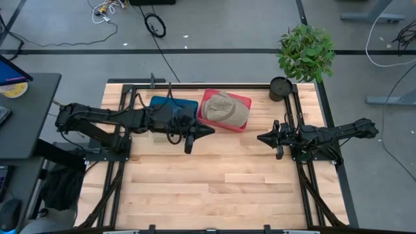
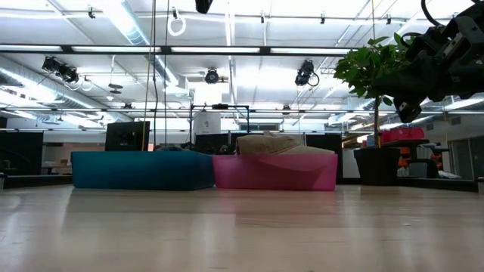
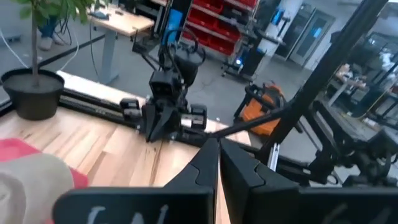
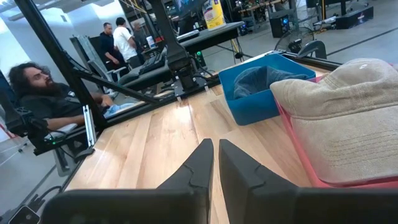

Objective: Pick & Place hat
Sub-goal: Return to home position

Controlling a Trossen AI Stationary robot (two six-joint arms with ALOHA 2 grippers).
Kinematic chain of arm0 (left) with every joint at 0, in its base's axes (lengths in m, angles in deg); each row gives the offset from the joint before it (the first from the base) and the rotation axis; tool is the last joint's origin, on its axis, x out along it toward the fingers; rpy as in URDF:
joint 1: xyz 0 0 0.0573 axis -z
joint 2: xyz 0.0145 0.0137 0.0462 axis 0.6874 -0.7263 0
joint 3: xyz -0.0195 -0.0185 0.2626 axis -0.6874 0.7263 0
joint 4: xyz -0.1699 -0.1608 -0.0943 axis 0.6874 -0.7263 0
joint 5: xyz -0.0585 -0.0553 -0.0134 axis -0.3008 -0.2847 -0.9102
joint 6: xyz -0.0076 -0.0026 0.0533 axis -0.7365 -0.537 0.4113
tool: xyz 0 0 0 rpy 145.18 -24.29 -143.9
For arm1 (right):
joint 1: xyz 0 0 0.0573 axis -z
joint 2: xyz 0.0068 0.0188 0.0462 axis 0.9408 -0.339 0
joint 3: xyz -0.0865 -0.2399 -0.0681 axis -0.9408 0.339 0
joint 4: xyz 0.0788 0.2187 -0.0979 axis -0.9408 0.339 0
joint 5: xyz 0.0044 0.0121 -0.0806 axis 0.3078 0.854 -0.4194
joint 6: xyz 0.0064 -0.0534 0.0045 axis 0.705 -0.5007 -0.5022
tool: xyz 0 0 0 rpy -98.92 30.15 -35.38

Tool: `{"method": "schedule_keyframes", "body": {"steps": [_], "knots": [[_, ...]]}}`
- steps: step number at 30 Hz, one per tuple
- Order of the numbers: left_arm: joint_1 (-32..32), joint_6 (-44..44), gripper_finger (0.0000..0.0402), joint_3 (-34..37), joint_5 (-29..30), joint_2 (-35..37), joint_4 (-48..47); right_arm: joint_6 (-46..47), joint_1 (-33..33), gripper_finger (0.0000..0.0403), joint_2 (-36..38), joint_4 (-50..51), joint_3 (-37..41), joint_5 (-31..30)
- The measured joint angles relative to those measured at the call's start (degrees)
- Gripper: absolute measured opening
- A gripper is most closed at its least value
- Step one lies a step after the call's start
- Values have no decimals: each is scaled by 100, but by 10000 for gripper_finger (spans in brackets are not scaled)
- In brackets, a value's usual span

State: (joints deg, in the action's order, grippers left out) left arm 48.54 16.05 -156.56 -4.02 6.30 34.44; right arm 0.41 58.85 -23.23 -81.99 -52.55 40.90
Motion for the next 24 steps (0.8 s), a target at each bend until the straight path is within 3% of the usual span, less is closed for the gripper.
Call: {"method": "schedule_keyframes", "body": {"steps": [16, 24], "knots": [[-389, -797, 16, 2, 233, 25, 1190, -1, -2, 31, -1, -3, 0, -2], [-343, 397, 16, 0, -652, 397, 2086, 1, -2, 31, 0, -6, 2, 0]]}}
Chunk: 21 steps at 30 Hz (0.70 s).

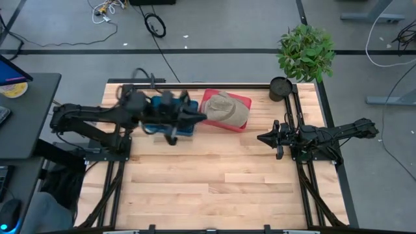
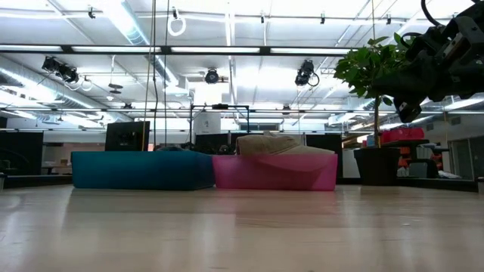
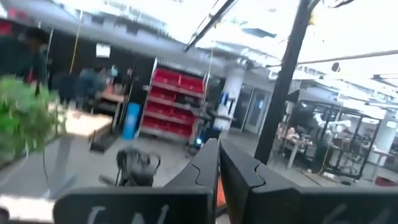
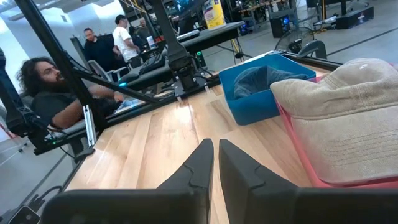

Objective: Pick & Place hat
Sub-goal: Return to home position

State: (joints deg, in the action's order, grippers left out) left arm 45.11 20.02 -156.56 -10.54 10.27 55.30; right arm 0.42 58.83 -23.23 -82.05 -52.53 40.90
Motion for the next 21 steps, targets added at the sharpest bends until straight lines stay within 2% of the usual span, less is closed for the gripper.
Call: {"method": "schedule_keyframes", "body": {"steps": [6, 16, 21], "knots": [[-36, 721, 16, 0, 40, 722, -235, 0, 1, 31, -1, 8, -2, -1], [-356, 1323, 16, -4, 36, 2629, -2032, -1, 1, 31, 0, 4, -2, -2], [-503, 1550, 16, -4, 55, 3346, -2737, -2, 1, 31, 0, 3, -2, 0]]}}
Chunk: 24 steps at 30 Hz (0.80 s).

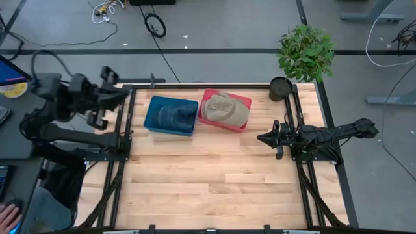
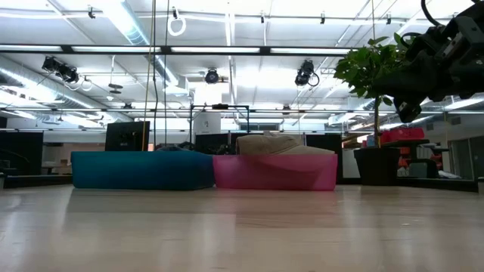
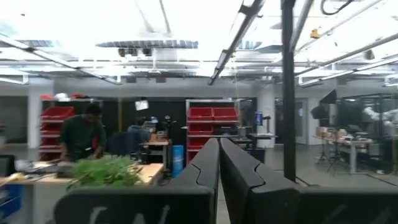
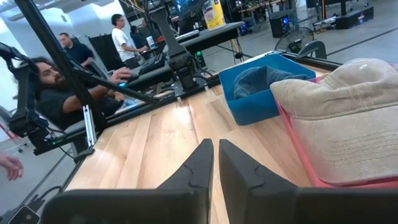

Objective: Pick & Place hat
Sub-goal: Return to home position

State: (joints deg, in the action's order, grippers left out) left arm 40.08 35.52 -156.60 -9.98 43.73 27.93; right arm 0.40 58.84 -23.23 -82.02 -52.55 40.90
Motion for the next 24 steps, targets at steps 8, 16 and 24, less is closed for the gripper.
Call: {"method": "schedule_keyframes", "body": {"steps": [8, 16, 24], "knots": [[-112, 238, 16, 0, 397, 913, -740, 2, 1, 31, -2, 1, 0, 0], [-110, 601, 16, 0, 652, 1768, -938, 1, 1, 31, -1, 1, 0, -1], [-110, 606, 16, 1, 673, 2342, -1304, 2, -1, 31, -2, 1, 0, 0]]}}
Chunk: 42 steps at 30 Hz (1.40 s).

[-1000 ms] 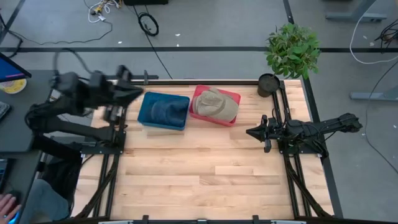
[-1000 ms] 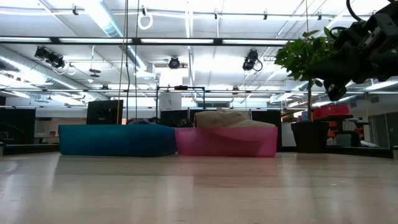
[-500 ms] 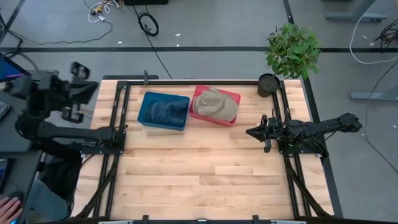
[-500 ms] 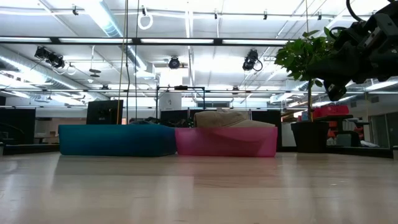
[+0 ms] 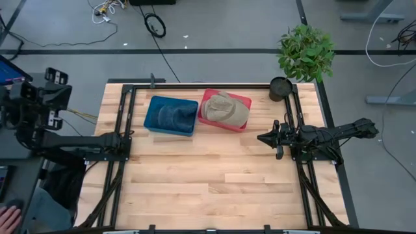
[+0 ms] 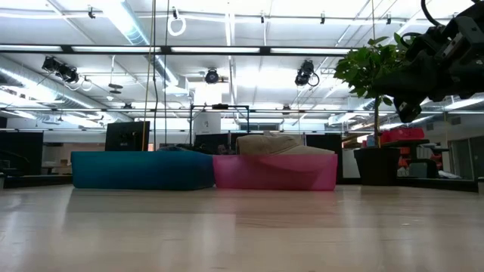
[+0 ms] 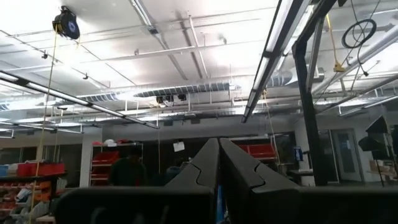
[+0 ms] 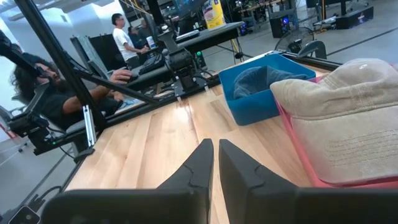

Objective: Pick & Place hat
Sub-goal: Return to home position

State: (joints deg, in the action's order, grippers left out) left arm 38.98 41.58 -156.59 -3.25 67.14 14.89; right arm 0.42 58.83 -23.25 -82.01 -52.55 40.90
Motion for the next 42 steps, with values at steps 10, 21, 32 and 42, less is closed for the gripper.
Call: {"method": "schedule_keyframes", "body": {"steps": [10, 21, 32, 42], "knots": [[0, -6, 16, 1972, 385, 1345, 1456, -2, 0, 31, 2, 2, 0, -2], [17, -343, 16, 4181, 80, 1362, 3946, -2, 2, 31, -22, -26, 0, -4], [17, -606, 16, 6500, -246, 1428, 6669, -1, 0, 31, -22, -39, 0, -1], [17, -604, 16, 6846, -474, 1404, 5239, -2, 1, 31, -24, -42, 0, -1]]}}
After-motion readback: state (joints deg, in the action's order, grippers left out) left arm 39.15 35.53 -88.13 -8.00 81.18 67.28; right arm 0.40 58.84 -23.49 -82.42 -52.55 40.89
